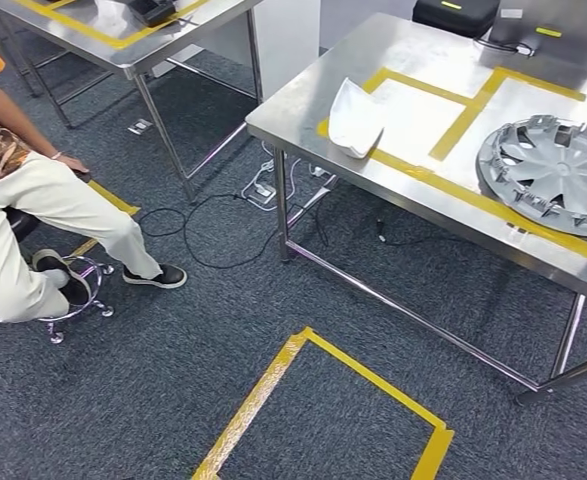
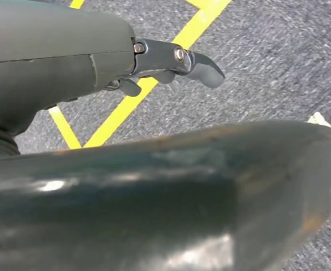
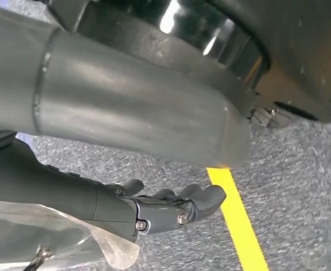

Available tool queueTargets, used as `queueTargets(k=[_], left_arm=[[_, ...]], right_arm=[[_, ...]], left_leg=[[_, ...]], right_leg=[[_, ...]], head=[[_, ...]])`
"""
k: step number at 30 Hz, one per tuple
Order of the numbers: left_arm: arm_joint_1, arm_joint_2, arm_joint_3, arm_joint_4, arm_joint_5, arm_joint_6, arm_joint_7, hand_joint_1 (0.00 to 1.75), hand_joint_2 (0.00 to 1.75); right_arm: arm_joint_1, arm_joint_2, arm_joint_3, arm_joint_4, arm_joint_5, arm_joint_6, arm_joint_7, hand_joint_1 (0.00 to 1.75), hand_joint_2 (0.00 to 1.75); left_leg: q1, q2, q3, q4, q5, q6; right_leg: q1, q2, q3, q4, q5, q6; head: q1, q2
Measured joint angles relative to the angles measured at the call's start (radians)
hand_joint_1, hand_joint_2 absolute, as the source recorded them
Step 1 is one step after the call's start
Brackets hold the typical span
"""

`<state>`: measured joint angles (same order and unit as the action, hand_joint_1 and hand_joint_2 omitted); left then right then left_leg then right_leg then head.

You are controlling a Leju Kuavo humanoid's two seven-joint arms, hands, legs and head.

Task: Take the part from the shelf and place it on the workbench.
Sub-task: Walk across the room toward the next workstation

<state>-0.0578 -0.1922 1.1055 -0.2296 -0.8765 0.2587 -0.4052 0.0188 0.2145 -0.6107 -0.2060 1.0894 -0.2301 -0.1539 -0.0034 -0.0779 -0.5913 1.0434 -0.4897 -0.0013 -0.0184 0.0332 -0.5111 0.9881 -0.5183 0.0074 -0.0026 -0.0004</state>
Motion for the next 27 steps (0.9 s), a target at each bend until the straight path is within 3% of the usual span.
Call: queueTargets(k=[2,3,4,5,6,7,8,10,11,13,14,16,18,20,21,22,24,26,27], left_arm=[[-0.003,0.001,0.000,0.000,0.000,-0.001,-0.001,0.00,0.00],[-0.004,0.001,0.000,0.000,0.000,-0.002,-0.002,0.00,0.00],[-0.004,0.001,0.000,0.000,0.000,-0.002,-0.002,0.00,0.00],[-0.003,0.001,0.000,0.000,0.000,-0.003,-0.003,0.00,0.00],[-0.001,0.001,0.000,0.000,0.000,-0.003,-0.003,0.00,0.00],[0.000,0.002,0.000,0.000,0.000,-0.004,-0.003,0.00,0.00],[0.000,0.002,0.000,0.000,0.000,-0.004,-0.004,0.00,0.00],[-0.003,0.002,0.000,0.000,0.000,-0.004,-0.005,0.00,0.00],[-0.003,0.002,0.000,0.000,0.000,-0.004,-0.006,0.00,0.00],[-0.002,0.003,0.000,0.000,0.001,-0.004,-0.010,0.00,0.00],[0.000,0.003,0.000,0.000,0.001,-0.004,-0.012,0.00,0.00],[0.000,0.002,0.000,0.000,0.001,-0.002,-0.011,0.00,0.00],[-0.002,0.001,0.000,0.000,-0.005,-0.001,-0.001,0.00,0.00],[-0.003,0.000,0.000,0.000,-0.012,-0.001,0.013,0.00,0.00],[-0.002,-0.001,0.000,0.000,-0.014,0.000,0.020,0.00,0.00],[-0.001,-0.001,0.000,0.000,-0.017,0.001,0.024,0.00,0.00],[-0.002,-0.002,0.000,0.000,-0.020,0.001,0.027,0.00,0.00],[-0.006,-0.004,0.000,0.000,-0.023,0.001,0.021,0.00,0.00],[-0.007,-0.004,-0.001,0.000,-0.023,0.001,0.016,0.00,0.00]], right_arm=[[0.002,-0.001,0.000,0.000,0.000,0.003,0.001,0.00,0.00],[0.003,-0.002,0.000,0.000,0.000,0.003,0.001,0.00,0.00],[0.004,-0.003,0.000,0.000,0.000,0.004,0.001,0.00,0.00],[0.003,-0.003,0.000,0.000,0.000,0.004,0.001,0.00,0.00],[0.003,-0.004,0.000,0.000,0.000,0.004,0.002,0.00,0.00],[0.002,-0.004,0.000,0.000,0.000,0.004,0.002,0.00,0.00],[0.001,-0.004,0.000,0.000,0.000,0.004,0.002,0.00,0.00],[0.000,-0.004,0.000,0.000,0.000,0.004,0.002,0.00,0.00],[0.000,-0.004,0.000,0.000,-0.001,0.004,0.001,0.00,0.00],[-0.002,-0.004,0.000,0.000,-0.004,0.006,0.001,0.00,0.00],[-0.003,-0.005,0.000,0.000,-0.007,0.008,0.000,0.00,0.00],[-0.002,-0.005,0.000,0.000,-0.013,0.014,-0.004,0.00,0.00],[0.001,-0.007,0.000,0.001,-0.014,0.019,-0.008,0.00,0.00],[0.004,-0.009,-0.001,0.002,-0.014,0.023,-0.010,0.00,0.00],[0.005,-0.010,-0.001,0.002,-0.014,0.025,-0.011,0.00,0.00],[0.005,-0.011,-0.001,0.002,-0.014,0.026,-0.012,0.00,0.00],[0.004,-0.013,-0.001,0.003,-0.011,0.031,-0.012,0.00,0.00],[0.002,-0.015,-0.001,0.004,-0.007,0.037,-0.012,0.00,0.00],[0.002,-0.015,-0.001,0.005,-0.005,0.040,-0.013,0.00,0.00]], left_leg=[[0.000,0.048,-0.048,0.110,-0.062,-0.010],[0.003,0.059,-0.078,0.179,-0.093,-0.015],[0.006,0.064,-0.100,0.232,-0.111,-0.018],[0.008,0.067,-0.106,0.249,-0.110,-0.019],[0.010,0.071,-0.091,0.226,-0.090,-0.020],[0.011,0.079,-0.059,0.168,-0.056,-0.019],[0.010,0.100,-0.020,0.093,-0.025,-0.017],[0.002,0.139,0.033,-0.014,0.006,-0.005],[-0.002,0.148,0.039,-0.033,0.006,0.001],[-0.005,0.132,0.035,-0.037,0.008,0.015],[-0.004,0.122,0.034,-0.039,0.010,0.021],[0.000,0.101,0.034,-0.045,0.018,0.035],[0.000,0.079,0.029,-0.046,0.021,0.043],[-0.003,0.053,0.028,-0.045,0.023,0.045],[-0.004,0.040,0.028,-0.045,0.023,0.045],[-0.004,0.025,0.029,-0.043,0.023,0.045],[-0.005,-0.001,0.027,-0.037,0.023,0.042],[-0.005,-0.024,0.017,-0.029,0.023,0.033],[-0.004,-0.035,0.012,-0.027,0.025,0.026]], right_leg=[[-0.001,-0.030,0.001,-0.002,0.000,-0.006],[0.000,-0.045,0.001,-0.001,-0.001,-0.007],[0.001,-0.061,0.001,-0.001,-0.002,-0.008],[0.001,-0.075,0.001,-0.001,-0.003,-0.008],[0.001,-0.087,0.002,-0.001,-0.004,-0.007],[0.001,-0.099,0.004,-0.001,-0.006,-0.006],[0.001,-0.109,0.007,-0.001,-0.007,-0.003],[0.006,-0.128,0.010,0.001,-0.012,0.006],[0.009,-0.137,0.011,0.001,-0.014,0.010],[0.010,-0.153,0.012,0.001,-0.017,0.021],[0.008,-0.147,0.010,0.005,-0.024,0.027],[0.004,-0.100,-0.018,0.067,-0.068,0.034],[0.003,-0.050,-0.080,0.200,-0.132,0.034],[0.005,-0.037,-0.128,0.290,-0.152,0.033],[0.005,-0.034,-0.129,0.283,-0.134,0.031],[0.006,-0.028,-0.112,0.239,-0.098,0.028],[0.004,0.014,-0.056,0.108,-0.028,0.021],[0.002,0.053,-0.020,0.030,-0.009,0.017],[0.002,0.057,-0.014,0.021,-0.014,0.015]], head=[[-0.006,0.000],[-0.007,0.000],[-0.007,0.000],[-0.007,0.000],[-0.007,0.000],[-0.007,0.000],[-0.007,0.000],[-0.007,0.000],[-0.007,0.000],[-0.006,0.000],[-0.005,0.000],[0.000,0.000],[0.004,0.000],[0.004,0.000],[0.004,0.000],[0.004,0.000],[0.004,0.000],[0.003,0.000],[0.002,0.000]])
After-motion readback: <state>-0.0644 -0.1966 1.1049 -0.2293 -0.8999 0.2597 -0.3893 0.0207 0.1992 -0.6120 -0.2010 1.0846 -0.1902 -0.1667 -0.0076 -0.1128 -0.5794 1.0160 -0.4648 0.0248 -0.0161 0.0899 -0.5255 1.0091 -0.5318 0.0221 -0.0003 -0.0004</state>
